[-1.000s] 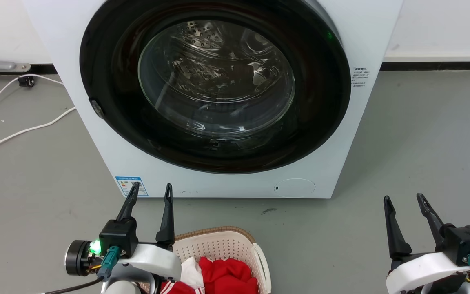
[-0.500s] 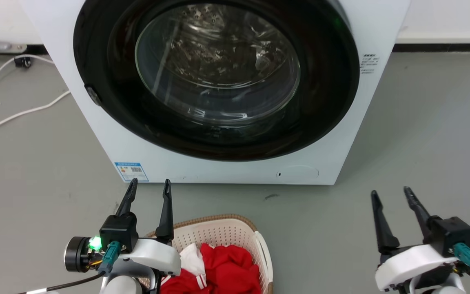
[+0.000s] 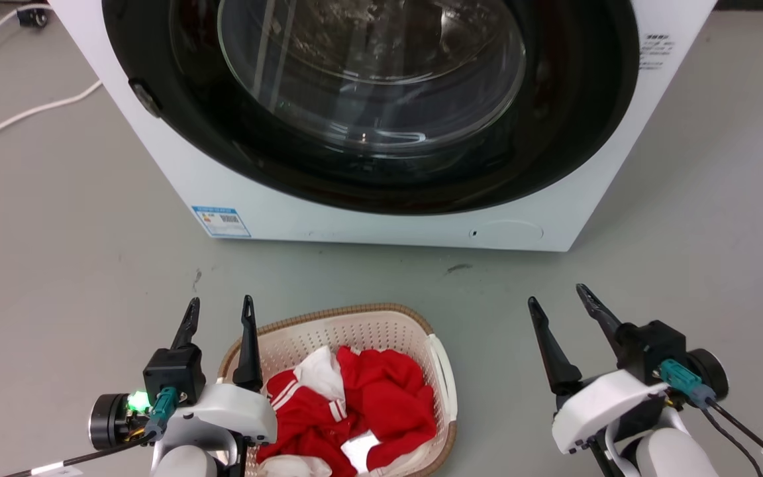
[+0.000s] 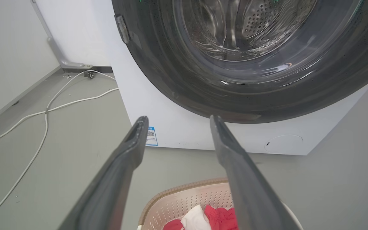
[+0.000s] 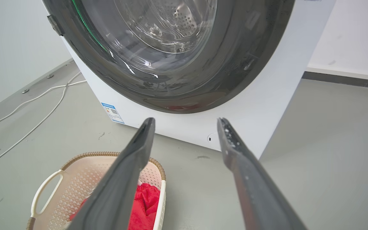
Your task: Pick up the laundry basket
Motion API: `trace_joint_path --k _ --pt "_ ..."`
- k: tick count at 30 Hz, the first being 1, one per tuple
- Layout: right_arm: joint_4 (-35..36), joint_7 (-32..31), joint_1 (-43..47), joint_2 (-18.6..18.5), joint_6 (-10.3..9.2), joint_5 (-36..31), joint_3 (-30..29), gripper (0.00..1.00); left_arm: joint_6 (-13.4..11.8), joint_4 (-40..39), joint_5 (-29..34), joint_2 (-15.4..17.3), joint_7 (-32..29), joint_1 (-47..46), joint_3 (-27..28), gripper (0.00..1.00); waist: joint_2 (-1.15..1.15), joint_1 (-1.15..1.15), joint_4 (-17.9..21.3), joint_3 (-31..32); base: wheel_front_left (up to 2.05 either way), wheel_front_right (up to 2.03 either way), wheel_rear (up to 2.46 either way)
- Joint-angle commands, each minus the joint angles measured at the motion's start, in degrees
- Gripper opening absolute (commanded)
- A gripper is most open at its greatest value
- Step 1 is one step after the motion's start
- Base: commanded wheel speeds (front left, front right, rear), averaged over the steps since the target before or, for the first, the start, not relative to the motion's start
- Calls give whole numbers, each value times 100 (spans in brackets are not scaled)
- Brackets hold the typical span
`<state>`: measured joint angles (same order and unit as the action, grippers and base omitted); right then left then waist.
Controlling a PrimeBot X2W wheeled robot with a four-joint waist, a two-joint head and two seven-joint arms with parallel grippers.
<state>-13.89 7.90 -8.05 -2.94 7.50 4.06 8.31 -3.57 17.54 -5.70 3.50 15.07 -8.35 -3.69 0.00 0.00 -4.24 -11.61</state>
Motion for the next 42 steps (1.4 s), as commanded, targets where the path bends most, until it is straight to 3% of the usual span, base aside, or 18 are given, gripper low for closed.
trace_joint_path --k 1,14,30,42 --pt "-61 40 -129 5 -2 34 37 100 -19 21 -7 5 15 -90 20 100 0 0 -61 -135 0 0 0" --pt "-1212 74 -744 -155 -2 343 545 100 -55 596 -297 -41 15 -25 191 100 0 0 -298 -778 0 0 0" --pt "-2884 -674 -2039 -465 -2 1009 1545 100 359 2596 -1029 -61 15 -894 199 100 0 0 -508 -1751 0 0 0" --pt "-3716 -1192 -2838 -363 -2 1864 2315 100 674 4143 -1112 447 -175 -1998 176 100 0 0 -300 -2265 0 0 0"
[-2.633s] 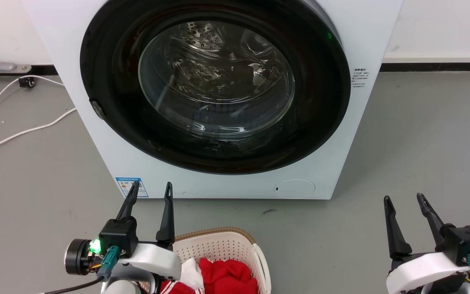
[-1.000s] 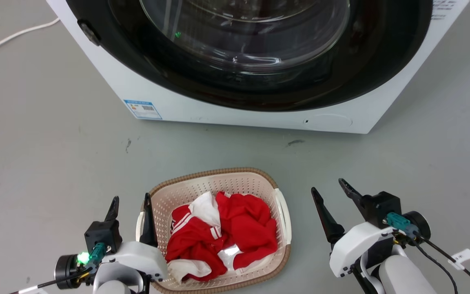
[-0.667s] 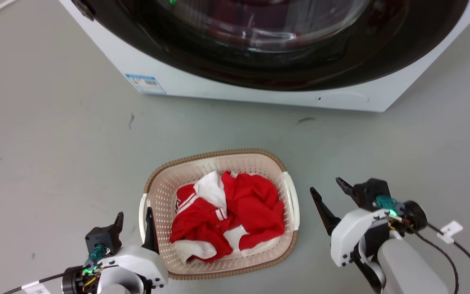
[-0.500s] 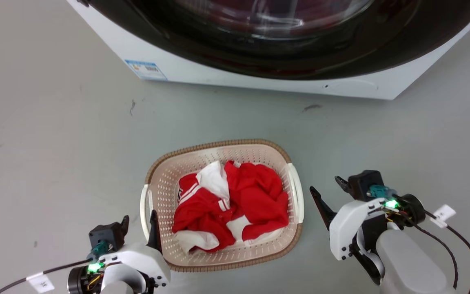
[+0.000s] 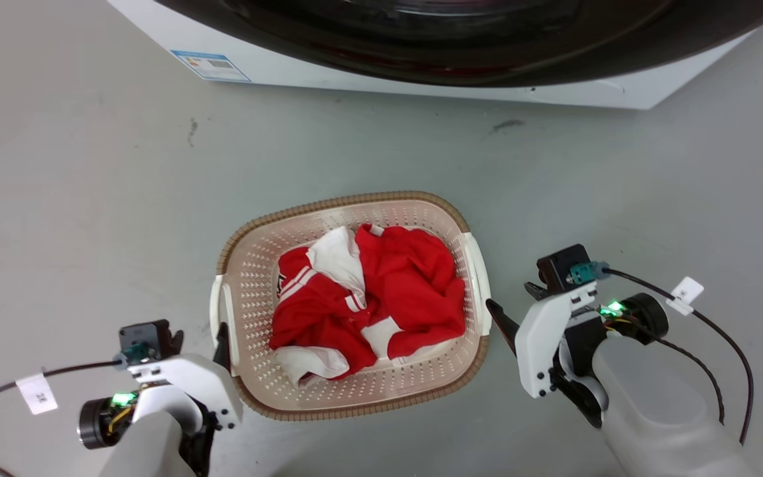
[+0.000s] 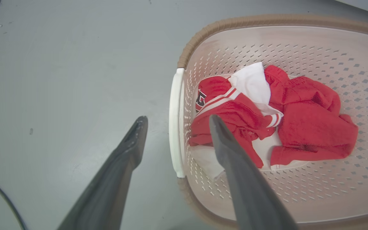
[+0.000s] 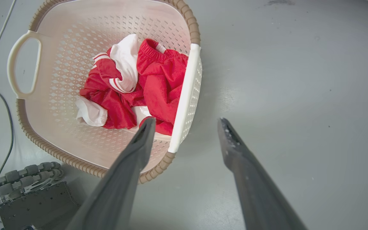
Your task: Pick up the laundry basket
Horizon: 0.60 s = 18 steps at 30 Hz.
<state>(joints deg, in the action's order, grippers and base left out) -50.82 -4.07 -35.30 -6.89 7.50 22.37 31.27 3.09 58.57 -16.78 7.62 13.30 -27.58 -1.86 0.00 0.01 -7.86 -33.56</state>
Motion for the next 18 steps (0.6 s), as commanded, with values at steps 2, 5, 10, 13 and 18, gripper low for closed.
trace_joint_path --k 2,5,10,13,18 --pt "-170 -52 -209 77 -2 168 100 100 30 215 -34 79 -16 -203 -2 100 0 -1 123 -153 0 0 0" --pt "-346 -94 -372 149 -2 331 241 100 67 467 -82 145 -47 -368 15 100 0 -1 186 -274 0 0 0" --pt "-559 -135 -601 233 -2 586 542 100 93 813 -201 157 -82 -570 62 100 0 -1 251 -462 0 0 0" --pt "-659 -198 -741 271 -2 706 755 100 103 965 -256 152 -57 -664 79 100 0 -1 266 -573 0 0 0" --pt "-808 -258 -939 294 -2 863 1013 100 124 1089 -309 115 0 -796 87 100 0 -1 251 -713 0 0 0"
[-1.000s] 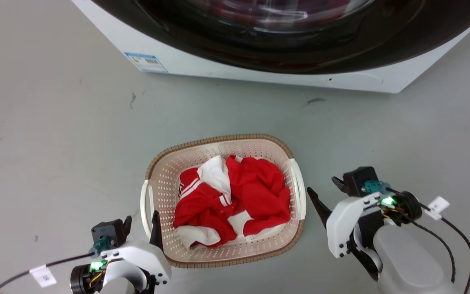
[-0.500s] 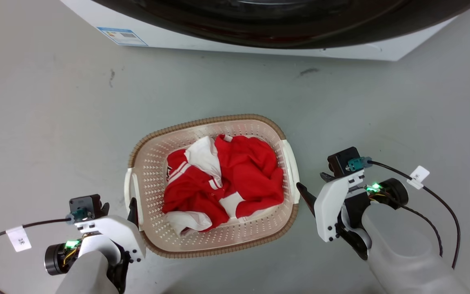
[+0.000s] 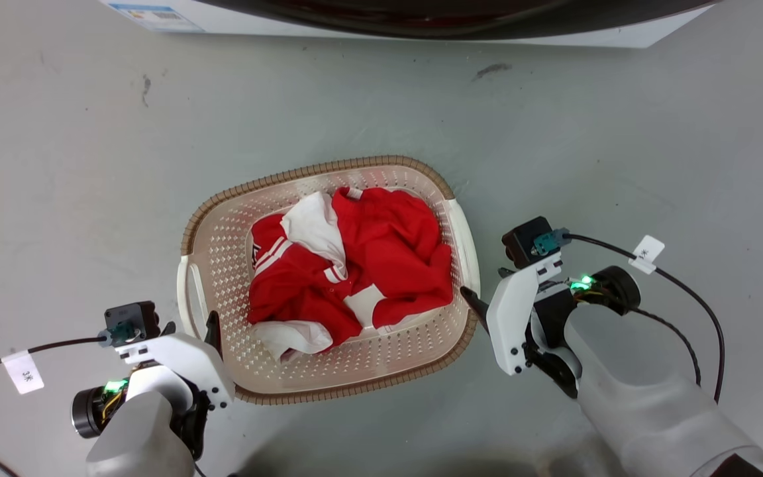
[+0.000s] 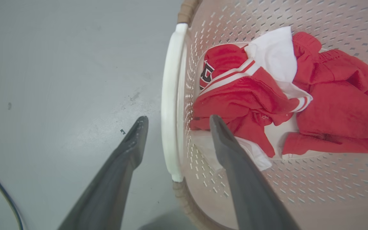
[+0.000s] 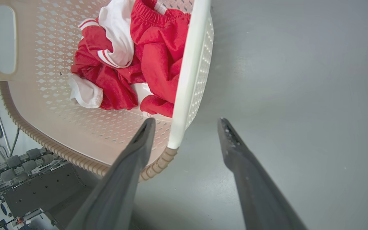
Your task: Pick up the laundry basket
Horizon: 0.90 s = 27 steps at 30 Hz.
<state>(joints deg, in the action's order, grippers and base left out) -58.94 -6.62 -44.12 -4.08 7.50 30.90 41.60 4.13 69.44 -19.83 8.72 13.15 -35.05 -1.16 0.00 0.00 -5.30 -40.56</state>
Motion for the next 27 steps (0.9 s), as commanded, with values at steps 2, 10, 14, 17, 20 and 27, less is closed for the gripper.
trace_joint_path --k 2,10,14,17,20,27 --pt "-71 -8 -154 19 -2 62 80 100 27 41 -13 -18 35 -115 7 100 0 0 -24 -84 0 0 0" --pt "-410 -48 -515 30 -2 203 459 100 47 154 -53 -78 116 -353 -52 100 0 0 -106 -326 0 0 0" --pt "-552 -68 -634 51 -2 287 631 100 77 203 -79 -105 138 -414 -82 100 0 0 -132 -404 0 0 0" --pt "-619 -141 -658 77 -2 372 757 100 82 248 -108 -113 147 -424 -87 100 0 0 -141 -442 0 0 0" --pt "-672 -148 -680 95 -2 452 873 100 90 287 -149 -133 149 -430 -101 100 0 0 -155 -481 0 0 0" --pt "-649 -282 -673 122 -2 757 1096 0 138 341 -203 -180 108 -463 -144 0 0 0 -184 -559 0 0 0"
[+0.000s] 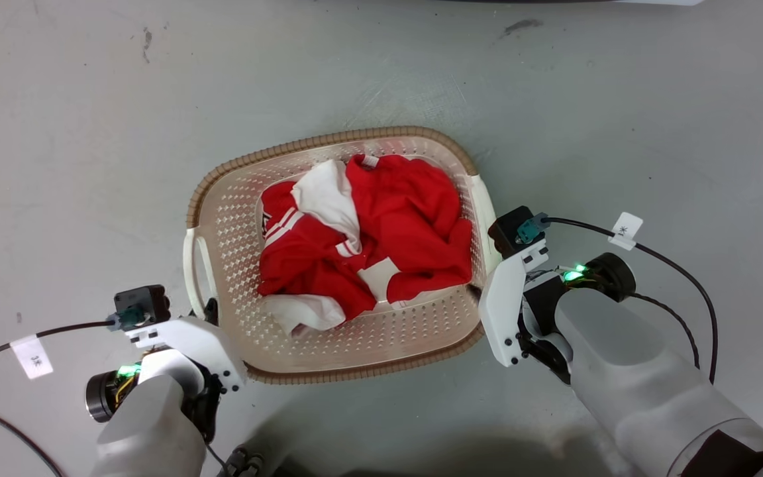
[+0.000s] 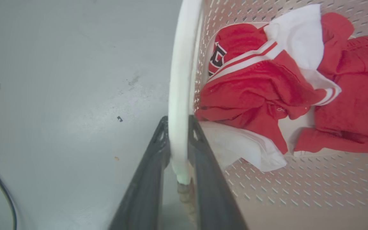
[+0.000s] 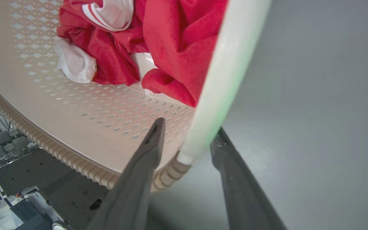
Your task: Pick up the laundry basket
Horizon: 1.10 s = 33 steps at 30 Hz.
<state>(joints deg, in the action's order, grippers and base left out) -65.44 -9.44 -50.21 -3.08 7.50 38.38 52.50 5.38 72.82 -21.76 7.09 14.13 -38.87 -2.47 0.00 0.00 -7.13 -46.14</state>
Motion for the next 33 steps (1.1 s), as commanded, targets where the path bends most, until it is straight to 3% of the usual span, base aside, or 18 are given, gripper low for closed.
trace_joint_path --k 1,10,19,33 --pt "12 3 -73 23 -2 52 34 0 12 4 -5 -37 15 -89 -21 0 0 0 -4 -4 0 0 0" --pt "20 84 7 49 28 466 205 0 24 25 -55 -18 72 -24 -65 0 0 0 59 149 0 0 0" --pt "-1 167 207 22 29 996 226 0 31 45 26 -74 27 -153 -232 0 0 0 240 721 0 0 0" --pt "-59 -264 857 -130 35 1795 372 0 168 78 -77 -416 -901 -23 -574 0 0 0 601 2028 0 0 0"
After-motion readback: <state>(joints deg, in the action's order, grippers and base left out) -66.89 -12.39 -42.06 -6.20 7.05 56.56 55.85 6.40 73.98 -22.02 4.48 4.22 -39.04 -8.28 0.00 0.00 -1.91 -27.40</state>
